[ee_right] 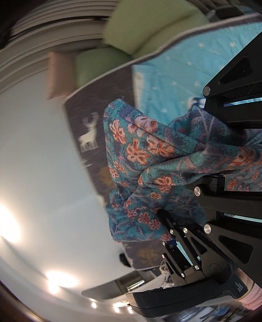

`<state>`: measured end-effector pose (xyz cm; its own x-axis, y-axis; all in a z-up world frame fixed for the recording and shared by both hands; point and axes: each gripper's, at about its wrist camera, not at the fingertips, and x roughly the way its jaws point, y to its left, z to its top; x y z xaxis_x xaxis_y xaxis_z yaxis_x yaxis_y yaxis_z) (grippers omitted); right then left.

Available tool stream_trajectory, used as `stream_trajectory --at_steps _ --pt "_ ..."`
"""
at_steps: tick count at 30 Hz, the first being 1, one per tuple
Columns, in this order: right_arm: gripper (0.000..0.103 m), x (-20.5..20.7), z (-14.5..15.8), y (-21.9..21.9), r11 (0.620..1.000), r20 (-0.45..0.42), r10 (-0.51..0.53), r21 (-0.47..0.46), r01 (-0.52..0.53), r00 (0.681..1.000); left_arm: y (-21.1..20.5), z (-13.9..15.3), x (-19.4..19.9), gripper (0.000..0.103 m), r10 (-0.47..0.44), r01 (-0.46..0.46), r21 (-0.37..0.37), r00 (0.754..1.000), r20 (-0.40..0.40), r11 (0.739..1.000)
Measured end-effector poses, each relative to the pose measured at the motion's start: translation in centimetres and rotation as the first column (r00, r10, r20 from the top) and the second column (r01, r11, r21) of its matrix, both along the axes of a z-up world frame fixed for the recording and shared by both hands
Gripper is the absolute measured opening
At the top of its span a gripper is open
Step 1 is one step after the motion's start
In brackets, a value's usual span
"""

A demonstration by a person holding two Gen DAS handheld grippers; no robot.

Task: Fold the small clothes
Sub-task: 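Lift the folded floral shirt with both tools toward the navy garment, then lower the shirt onto the folded navy garment and open both tools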

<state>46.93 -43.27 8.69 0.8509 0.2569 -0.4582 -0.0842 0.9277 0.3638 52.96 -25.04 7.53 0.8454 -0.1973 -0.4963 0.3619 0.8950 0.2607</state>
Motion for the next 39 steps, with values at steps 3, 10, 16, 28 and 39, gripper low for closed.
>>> stream_trajectory --at_steps 3,10,16,28,39 --pt "0.019 3.5 -5.3 -0.6 1.000 -0.081 -0.020 0.018 0.021 0.997 -1.8 -3.9 2.6 0.014 0.025 -0.024 0.034 0.999 -0.038 0.999" --pt "0.040 9.1 -14.4 -1.9 0.984 -0.241 -0.164 -0.111 0.141 0.957 -4.9 -12.6 7.2 0.019 0.141 -0.128 0.244 0.989 -0.039 0.961" --pt "0.072 9.4 -18.9 -4.7 0.978 -0.302 -0.201 -0.012 0.207 0.932 -2.0 -16.1 9.1 0.022 0.204 -0.183 0.157 0.971 -0.125 0.970" --pt "0.083 9.6 -20.3 -3.4 0.941 -0.327 -0.337 -0.131 0.311 0.883 -1.2 -17.8 8.4 0.032 0.265 -0.261 0.136 0.964 -0.005 0.956" --pt "0.081 -8.4 -8.1 -1.2 0.979 -0.205 -0.186 -0.125 0.163 0.961 10.1 -10.1 -3.1 0.073 0.160 -0.187 -0.207 0.977 -0.140 0.960"
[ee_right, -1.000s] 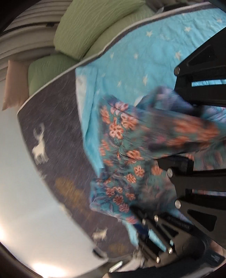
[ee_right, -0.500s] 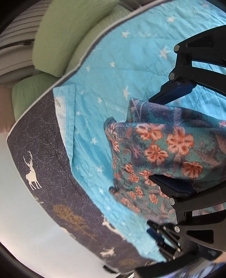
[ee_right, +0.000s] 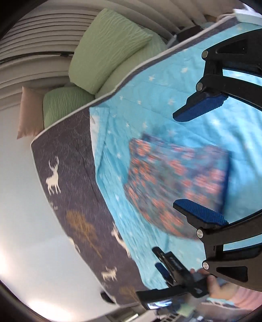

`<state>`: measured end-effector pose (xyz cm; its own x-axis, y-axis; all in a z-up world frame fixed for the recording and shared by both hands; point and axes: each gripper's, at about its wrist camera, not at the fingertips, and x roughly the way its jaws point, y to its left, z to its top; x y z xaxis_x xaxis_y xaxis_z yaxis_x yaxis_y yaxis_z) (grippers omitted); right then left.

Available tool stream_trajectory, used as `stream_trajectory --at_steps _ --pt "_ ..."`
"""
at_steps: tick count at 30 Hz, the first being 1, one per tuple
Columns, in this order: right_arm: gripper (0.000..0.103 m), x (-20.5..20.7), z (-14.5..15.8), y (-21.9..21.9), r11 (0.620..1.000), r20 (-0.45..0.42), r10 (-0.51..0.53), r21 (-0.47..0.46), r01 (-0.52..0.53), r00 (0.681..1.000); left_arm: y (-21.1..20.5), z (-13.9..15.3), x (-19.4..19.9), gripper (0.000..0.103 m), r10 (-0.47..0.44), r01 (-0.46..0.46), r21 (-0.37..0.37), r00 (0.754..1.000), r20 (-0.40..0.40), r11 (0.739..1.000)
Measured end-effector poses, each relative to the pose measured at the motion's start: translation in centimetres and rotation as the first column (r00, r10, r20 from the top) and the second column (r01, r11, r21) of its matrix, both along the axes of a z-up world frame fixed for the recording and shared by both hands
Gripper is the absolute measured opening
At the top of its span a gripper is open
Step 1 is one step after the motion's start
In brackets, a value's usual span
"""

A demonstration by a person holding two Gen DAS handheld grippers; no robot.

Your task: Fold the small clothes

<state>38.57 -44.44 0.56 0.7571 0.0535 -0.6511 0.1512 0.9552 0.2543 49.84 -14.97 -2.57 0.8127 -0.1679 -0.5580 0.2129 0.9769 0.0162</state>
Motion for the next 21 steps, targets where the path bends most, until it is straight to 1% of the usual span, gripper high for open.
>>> stream_trajectory --at_steps 1,2,4,5,6,7,8,11,13,14,16,18,21 --pt "0.081 -1.2 0.3 0.5 1.000 0.009 0.012 0.008 -0.012 1.000 0.4 0.7 -2.8 0.077 -0.039 0.039 -0.004 0.999 0.014 0.999" --pt "0.081 -3.5 0.6 1.3 0.999 0.022 0.030 0.015 -0.031 0.999 0.6 1.4 -5.9 0.082 -0.072 0.072 -0.002 0.997 0.035 0.997" --pt "0.081 -7.1 1.3 3.0 0.999 0.044 0.044 0.011 -0.044 0.998 0.9 2.6 -11.1 0.084 -0.112 0.111 0.009 0.991 0.076 0.994" --pt "0.081 -9.5 1.7 4.1 0.999 0.064 0.053 0.006 -0.054 0.997 1.1 3.2 -14.3 0.088 -0.135 0.134 0.015 0.986 0.094 0.991" --pt "0.081 -12.0 2.0 5.3 0.998 0.084 0.062 -0.006 -0.061 0.995 1.3 3.7 -16.9 0.094 -0.162 0.162 0.014 0.981 0.103 0.987" --pt "0.081 -14.2 2.3 6.3 0.998 0.098 0.061 -0.024 -0.058 0.993 1.5 4.3 -19.5 0.097 -0.182 0.182 0.007 0.976 0.118 0.983" --pt "0.081 -16.0 2.5 7.1 0.998 0.109 0.057 -0.045 -0.053 0.992 1.7 4.7 -21.3 0.100 -0.188 0.189 0.005 0.973 0.133 0.982" --pt "0.082 -22.2 3.3 9.2 0.992 0.169 0.060 -0.119 -0.040 0.984 2.1 6.5 -28.7 0.101 -0.222 0.220 0.034 0.956 0.191 0.975" --pt "0.082 -25.6 3.6 9.9 0.989 0.196 0.048 -0.148 -0.019 0.979 2.5 7.3 -32.1 0.102 -0.232 0.228 0.044 0.949 0.214 0.973" --pt "0.082 -27.5 3.8 10.1 0.988 0.209 0.040 -0.153 -0.008 0.977 2.8 7.8 -33.9 0.102 -0.239 0.238 0.033 0.947 0.216 0.971" --pt "0.082 -30.2 4.1 10.2 0.989 0.228 0.022 -0.145 0.012 0.973 3.5 8.4 -36.4 0.102 -0.232 0.238 0.004 0.946 0.226 0.971" --pt "0.082 -33.1 4.6 10.5 0.990 0.253 0.007 -0.137 0.028 0.967 4.2 8.8 -38.4 0.102 -0.214 0.222 -0.008 0.948 0.237 0.975" --pt "0.083 -35.7 5.1 11.1 0.989 0.272 0.000 -0.144 0.041 0.962 4.9 9.0 -40.6 0.102 -0.195 0.200 0.004 0.950 0.245 0.980"
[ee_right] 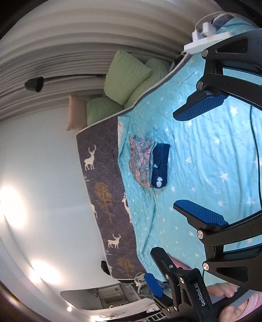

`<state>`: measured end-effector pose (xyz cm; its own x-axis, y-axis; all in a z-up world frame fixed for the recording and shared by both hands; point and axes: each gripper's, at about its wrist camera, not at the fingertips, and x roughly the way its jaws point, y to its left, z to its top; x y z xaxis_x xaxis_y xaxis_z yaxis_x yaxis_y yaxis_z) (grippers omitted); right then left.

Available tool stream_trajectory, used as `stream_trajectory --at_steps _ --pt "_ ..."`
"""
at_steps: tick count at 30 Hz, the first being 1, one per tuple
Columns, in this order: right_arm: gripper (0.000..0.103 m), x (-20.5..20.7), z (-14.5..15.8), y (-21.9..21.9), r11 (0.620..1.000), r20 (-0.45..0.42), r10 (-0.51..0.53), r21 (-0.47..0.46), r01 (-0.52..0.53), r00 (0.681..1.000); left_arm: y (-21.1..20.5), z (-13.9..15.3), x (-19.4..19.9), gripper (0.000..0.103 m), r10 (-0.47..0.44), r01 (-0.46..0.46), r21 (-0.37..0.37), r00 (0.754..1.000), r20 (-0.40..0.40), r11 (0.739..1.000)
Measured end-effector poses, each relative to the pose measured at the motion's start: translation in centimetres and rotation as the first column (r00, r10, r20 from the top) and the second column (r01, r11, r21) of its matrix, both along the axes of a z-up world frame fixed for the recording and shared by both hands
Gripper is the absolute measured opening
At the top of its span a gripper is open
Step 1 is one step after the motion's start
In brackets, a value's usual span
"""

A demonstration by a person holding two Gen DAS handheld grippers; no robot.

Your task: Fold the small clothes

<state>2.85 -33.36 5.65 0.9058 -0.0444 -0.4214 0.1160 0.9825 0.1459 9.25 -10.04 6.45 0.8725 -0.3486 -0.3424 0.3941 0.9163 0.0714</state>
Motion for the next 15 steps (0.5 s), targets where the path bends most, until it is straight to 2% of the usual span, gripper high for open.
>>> stream_trajectory --at_steps 7,12,15 --pt "0.084 -3.1 -0.1 2.2 1.000 -0.001 0.014 -0.017 -0.014 1.000 1.2 -0.7 -3.1 0.102 0.027 -0.026 0.030 0.999 -0.024 0.999" --pt "0.084 -4.7 -0.2 3.6 1.000 0.008 0.017 -0.027 -0.017 1.000 1.8 -1.0 -5.3 0.102 0.053 -0.053 0.063 0.999 0.004 0.997" --pt "0.084 -5.3 -0.4 4.3 0.999 0.009 0.002 -0.036 -0.002 1.000 2.3 -1.0 -6.0 0.102 0.046 -0.046 0.053 0.999 0.002 0.998"
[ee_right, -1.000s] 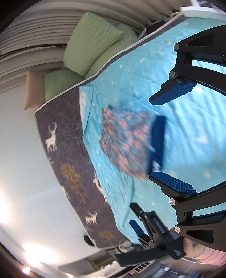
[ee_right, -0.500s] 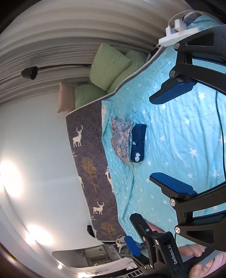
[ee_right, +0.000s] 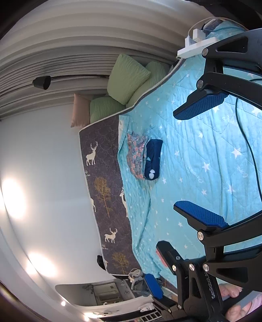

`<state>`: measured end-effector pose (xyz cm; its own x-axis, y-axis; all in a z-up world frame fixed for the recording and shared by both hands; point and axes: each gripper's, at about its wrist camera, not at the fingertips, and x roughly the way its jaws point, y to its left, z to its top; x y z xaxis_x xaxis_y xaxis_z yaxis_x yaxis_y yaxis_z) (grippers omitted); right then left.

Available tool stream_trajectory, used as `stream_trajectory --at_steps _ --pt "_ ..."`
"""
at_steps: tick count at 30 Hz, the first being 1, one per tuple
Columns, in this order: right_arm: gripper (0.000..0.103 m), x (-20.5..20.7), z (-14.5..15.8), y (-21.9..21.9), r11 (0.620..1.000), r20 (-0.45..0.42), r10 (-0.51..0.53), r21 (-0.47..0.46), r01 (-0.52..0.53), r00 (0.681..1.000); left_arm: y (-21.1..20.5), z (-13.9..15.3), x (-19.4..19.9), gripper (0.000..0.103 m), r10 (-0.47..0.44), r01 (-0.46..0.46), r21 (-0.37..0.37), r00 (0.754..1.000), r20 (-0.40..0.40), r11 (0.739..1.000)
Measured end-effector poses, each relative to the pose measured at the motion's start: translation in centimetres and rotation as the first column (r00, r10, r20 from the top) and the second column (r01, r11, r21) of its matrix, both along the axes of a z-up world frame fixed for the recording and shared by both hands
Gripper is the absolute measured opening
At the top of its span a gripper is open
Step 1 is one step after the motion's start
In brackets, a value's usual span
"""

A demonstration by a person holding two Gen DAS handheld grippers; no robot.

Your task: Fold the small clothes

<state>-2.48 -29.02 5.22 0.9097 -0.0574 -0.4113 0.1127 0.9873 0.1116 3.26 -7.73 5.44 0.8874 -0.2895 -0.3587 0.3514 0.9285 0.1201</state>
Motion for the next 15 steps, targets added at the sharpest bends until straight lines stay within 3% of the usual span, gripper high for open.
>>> stream_trajectory --at_steps 15 --pt "0.085 -1.1 -1.0 1.0 1.000 0.000 -0.017 0.017 0.017 1.000 0.2 -0.7 -0.1 0.102 0.016 -0.017 0.016 1.000 0.014 1.000"
